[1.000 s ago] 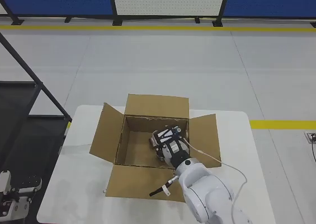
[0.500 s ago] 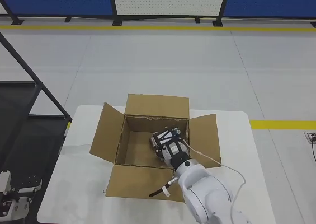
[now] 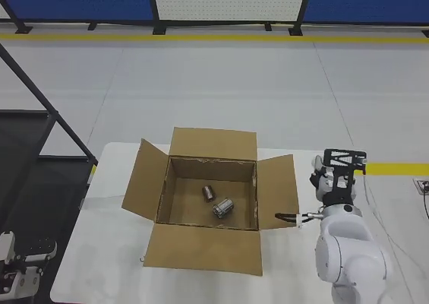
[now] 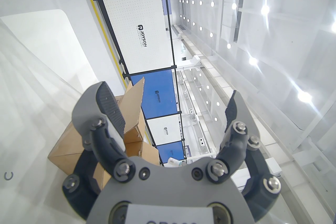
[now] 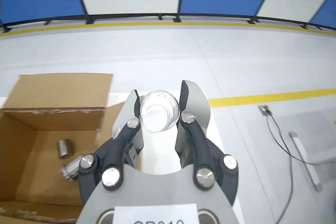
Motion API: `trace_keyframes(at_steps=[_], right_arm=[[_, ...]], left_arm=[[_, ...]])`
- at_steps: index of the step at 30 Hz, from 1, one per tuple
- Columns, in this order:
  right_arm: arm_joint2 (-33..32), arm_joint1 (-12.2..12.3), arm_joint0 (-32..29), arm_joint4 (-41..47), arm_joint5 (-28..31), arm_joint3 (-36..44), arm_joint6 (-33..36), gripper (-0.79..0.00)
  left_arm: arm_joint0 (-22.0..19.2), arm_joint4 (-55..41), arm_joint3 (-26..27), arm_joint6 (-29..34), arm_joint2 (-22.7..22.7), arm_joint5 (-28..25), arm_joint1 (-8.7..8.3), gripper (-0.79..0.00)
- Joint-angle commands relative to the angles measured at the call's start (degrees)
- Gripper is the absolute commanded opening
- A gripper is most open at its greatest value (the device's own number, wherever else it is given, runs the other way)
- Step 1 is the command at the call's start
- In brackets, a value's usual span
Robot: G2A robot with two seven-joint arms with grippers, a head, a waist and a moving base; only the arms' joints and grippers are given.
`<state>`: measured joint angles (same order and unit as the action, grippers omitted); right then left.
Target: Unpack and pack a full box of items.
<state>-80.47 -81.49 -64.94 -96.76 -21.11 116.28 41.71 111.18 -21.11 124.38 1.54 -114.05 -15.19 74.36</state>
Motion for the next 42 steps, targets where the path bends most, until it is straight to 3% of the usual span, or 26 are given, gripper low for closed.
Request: trace_keyframes(at_steps=[1,6,12,29,30,31,33,34,42], right_arm=[[-2.6,0.15,-0.22,-0.61,0.46,-1.95,1.81,-0.785],[-7.83,0.5,-0.03,3.48,4.32,-9.15,4.83,-0.785],[-13.11,1.01,0.71,9.35,8.87,-18.02,3.92,-0.785],[-13.96,1.5,3.81,14.55,12.56,-31.49,-0.45,-0.785],[-13.9,1.53,4.0,14.54,12.58,-31.89,-0.45,-0.6],[-13.85,1.56,4.17,14.66,12.57,-32.13,-0.49,-0.474],[-13.75,1.6,4.36,14.83,12.49,-32.42,-0.4,-0.311],[-13.71,1.63,4.42,14.87,12.47,-32.51,-0.32,-0.022],[-14.72,1.93,4.05,15.48,11.09,-29.14,0.03,0.0]], left_arm=[[0.0,0.0,0.0,0.0,0.0,0.0,0.0,0.0],[0.0,0.0,0.0,0.0,0.0,0.0,0.0,0.0],[0.0,0.0,0.0,0.0,0.0,0.0,0.0,0.0],[0.0,0.0,0.0,0.0,0.0,0.0,0.0,0.0],[0.0,0.0,0.0,0.0,0.0,0.0,0.0,0.0],[0.0,0.0,0.0,0.0,0.0,0.0,0.0,0.0],[0.0,0.0,0.0,0.0,0.0,0.0,0.0,0.0],[0.0,0.0,0.0,0.0,0.0,0.0,0.0,0.0],[0.0,0.0,0.0,0.0,0.0,0.0,0.0,0.0]])
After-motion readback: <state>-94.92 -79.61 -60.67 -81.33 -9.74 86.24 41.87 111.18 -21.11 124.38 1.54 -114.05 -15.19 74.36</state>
